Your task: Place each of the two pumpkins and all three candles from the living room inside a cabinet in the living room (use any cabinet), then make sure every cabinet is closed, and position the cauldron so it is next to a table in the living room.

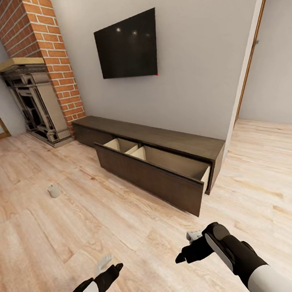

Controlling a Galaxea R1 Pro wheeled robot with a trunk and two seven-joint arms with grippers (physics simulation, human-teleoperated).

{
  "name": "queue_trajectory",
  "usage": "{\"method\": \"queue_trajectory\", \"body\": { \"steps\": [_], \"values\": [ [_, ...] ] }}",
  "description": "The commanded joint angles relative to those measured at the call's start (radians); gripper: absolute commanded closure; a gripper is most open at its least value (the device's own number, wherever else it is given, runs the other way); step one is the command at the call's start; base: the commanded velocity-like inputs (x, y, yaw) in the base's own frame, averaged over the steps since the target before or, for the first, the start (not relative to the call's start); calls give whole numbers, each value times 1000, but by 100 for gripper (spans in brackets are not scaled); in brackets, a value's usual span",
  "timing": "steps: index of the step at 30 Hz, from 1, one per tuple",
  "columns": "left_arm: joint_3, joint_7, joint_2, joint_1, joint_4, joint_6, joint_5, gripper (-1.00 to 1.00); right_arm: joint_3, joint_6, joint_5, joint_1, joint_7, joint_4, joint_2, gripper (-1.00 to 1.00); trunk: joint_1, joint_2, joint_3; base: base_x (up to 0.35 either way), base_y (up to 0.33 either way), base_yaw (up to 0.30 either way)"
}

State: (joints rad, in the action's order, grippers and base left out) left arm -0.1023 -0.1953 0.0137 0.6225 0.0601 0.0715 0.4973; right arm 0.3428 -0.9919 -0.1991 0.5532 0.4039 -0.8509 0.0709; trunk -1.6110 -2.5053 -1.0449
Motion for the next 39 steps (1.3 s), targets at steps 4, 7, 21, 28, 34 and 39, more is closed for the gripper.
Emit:
{"method": "queue_trajectory", "body": {
  "steps": [4,7,21,28,34,39],
  "values": [
    [-8,-2,-1,0,-4,6,3,-100,6,4,-5,1,-2,-1,1,-100,0,0,5,0,0,164],
    [-8,0,-2,0,-4,5,6,-100,7,5,-5,1,-2,-1,1,-100,0,0,7,0,0,141],
    [-7,3,-4,1,-11,4,143,-100,6,7,-5,1,-3,0,3,-100,0,0,8,-212,-123,176],
    [-6,3,-7,0,-12,4,145,-100,9,8,-5,1,-3,0,2,-100,0,0,5,-204,-184,277],
    [-5,4,-14,0,-13,4,145,-100,10,9,-5,1,-4,0,2,-100,0,0,0,-175,-185,267],
    [-6,4,-18,0,-15,3,145,-100,11,10,-5,1,-4,0,2,-100,0,0,-4,-71,-79,256]
  ]
}}
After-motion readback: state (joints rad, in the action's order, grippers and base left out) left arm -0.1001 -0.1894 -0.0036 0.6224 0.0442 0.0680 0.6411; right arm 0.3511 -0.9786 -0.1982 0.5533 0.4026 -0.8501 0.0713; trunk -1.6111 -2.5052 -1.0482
